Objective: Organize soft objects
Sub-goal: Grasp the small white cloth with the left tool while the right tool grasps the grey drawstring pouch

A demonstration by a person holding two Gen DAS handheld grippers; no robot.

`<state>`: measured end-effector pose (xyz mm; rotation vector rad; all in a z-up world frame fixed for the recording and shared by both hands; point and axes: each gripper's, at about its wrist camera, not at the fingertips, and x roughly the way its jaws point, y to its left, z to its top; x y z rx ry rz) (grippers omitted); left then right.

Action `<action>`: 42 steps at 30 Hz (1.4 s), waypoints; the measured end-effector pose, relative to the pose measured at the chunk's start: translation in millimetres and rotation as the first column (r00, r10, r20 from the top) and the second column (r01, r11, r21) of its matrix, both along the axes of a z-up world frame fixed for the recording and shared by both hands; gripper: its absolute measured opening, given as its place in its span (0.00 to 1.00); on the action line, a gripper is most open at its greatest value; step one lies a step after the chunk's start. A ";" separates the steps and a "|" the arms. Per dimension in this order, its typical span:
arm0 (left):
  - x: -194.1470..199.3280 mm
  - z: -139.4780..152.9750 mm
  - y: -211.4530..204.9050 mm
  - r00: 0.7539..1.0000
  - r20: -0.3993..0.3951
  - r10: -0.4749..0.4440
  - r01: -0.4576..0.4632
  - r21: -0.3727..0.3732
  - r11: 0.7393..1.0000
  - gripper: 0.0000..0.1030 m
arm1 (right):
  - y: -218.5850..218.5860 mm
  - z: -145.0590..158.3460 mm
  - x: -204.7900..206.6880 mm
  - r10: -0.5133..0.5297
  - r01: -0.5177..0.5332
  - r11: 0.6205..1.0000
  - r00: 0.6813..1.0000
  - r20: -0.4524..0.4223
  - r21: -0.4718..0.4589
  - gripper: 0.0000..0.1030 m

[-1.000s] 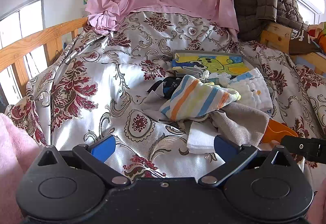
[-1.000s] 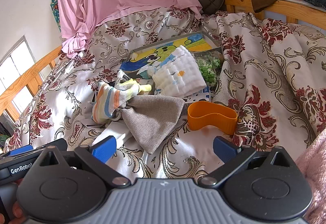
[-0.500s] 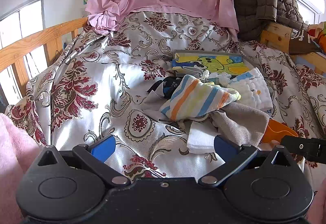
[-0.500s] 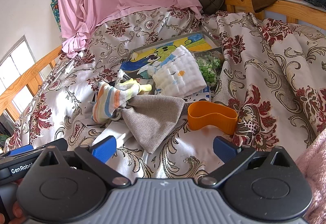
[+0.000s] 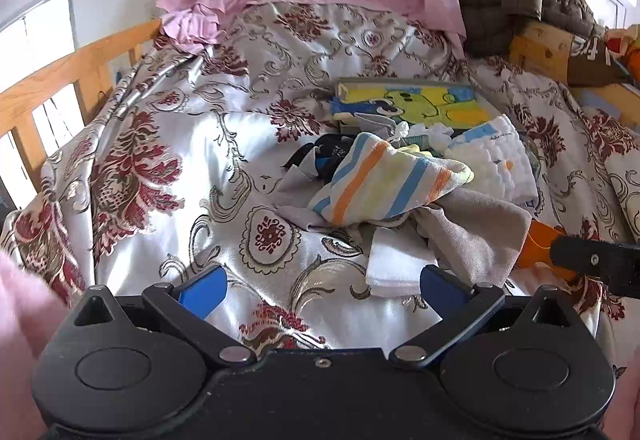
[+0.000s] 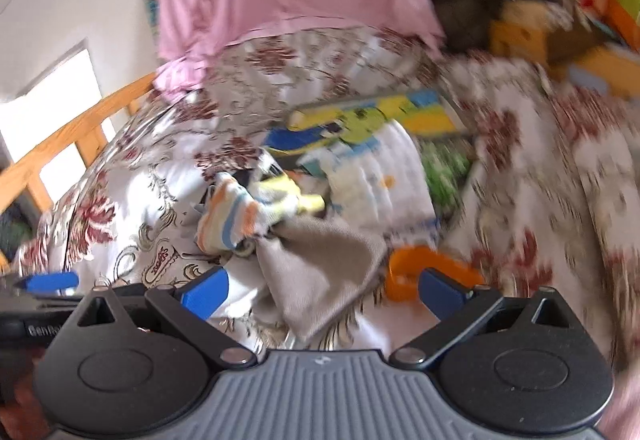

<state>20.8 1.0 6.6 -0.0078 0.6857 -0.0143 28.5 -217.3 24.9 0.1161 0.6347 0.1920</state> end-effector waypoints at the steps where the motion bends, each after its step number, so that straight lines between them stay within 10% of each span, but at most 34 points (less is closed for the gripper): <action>1: 4.7 1.5 -0.1 1.000 -0.008 -0.014 0.014 0.000 1.000 0.99 | 1.5 2.8 7.9 0.029 -0.028 0.999 1.000 0.008 -0.033 1.00; 9: 58.8 0.0 -9.0 0.968 -0.129 -0.216 0.224 0.054 0.973 0.99 | 1.7 -3.7 69.4 0.206 -0.210 0.974 0.977 -0.056 -0.089 1.00; 22: 110.2 -53.4 -32.8 0.872 -0.301 -0.387 0.384 -0.071 0.921 0.97 | 22.8 -38.4 104.1 0.381 -0.397 0.902 0.917 -0.116 -0.170 0.94; 30: 113.0 -57.7 -34.7 0.862 -0.321 -0.392 0.395 -0.059 0.917 0.57 | 26.8 -47.4 108.5 0.372 -0.397 0.895 0.916 -0.151 -0.202 0.70; 35: 110.5 -55.0 -30.8 0.865 -0.319 -0.388 0.381 -0.085 0.921 0.24 | 22.1 -42.5 105.6 0.372 -0.395 0.899 0.917 -0.146 -0.189 0.38; 42: 106.5 -49.6 -22.7 0.889 -0.317 -0.332 0.311 -0.116 0.943 0.15 | 21.1 -40.2 103.6 0.473 -0.490 0.869 0.863 -0.176 -0.070 0.39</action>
